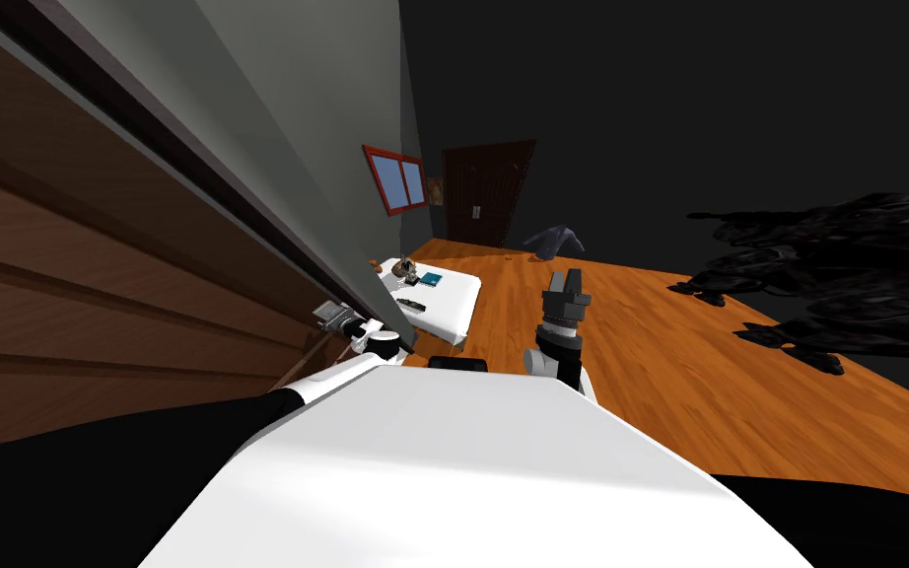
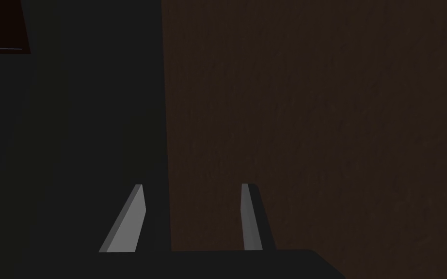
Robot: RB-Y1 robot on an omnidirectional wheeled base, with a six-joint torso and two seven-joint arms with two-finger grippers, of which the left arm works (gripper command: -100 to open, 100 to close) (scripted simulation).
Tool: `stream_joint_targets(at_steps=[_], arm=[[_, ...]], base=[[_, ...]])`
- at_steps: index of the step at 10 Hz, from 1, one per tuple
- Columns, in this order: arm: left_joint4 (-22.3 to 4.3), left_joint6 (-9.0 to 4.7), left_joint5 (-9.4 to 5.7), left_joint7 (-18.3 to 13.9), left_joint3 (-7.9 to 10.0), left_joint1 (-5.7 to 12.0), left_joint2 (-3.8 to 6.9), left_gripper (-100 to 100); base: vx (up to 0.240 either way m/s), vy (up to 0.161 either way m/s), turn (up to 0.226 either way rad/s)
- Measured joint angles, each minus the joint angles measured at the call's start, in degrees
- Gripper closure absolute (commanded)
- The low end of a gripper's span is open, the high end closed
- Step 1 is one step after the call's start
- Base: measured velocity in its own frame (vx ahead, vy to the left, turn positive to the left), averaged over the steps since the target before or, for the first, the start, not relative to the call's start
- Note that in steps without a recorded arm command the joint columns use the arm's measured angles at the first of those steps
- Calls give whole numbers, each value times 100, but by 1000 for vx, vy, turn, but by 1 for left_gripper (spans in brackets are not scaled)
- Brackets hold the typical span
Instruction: Push the door open
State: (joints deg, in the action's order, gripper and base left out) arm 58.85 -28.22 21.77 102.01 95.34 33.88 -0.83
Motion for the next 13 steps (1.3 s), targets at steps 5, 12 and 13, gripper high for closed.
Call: stream_joint_targets(at_steps=[5,12,13], arm=[[-164,376,225,71,-64,-15,39,100],[-362,888,515,226,-84,3,276,-100],[-266,801,469,261,-41,29,257,-100]], base=[[-43,90,-49],[-27,75,-27],[-18,-31,-9]])
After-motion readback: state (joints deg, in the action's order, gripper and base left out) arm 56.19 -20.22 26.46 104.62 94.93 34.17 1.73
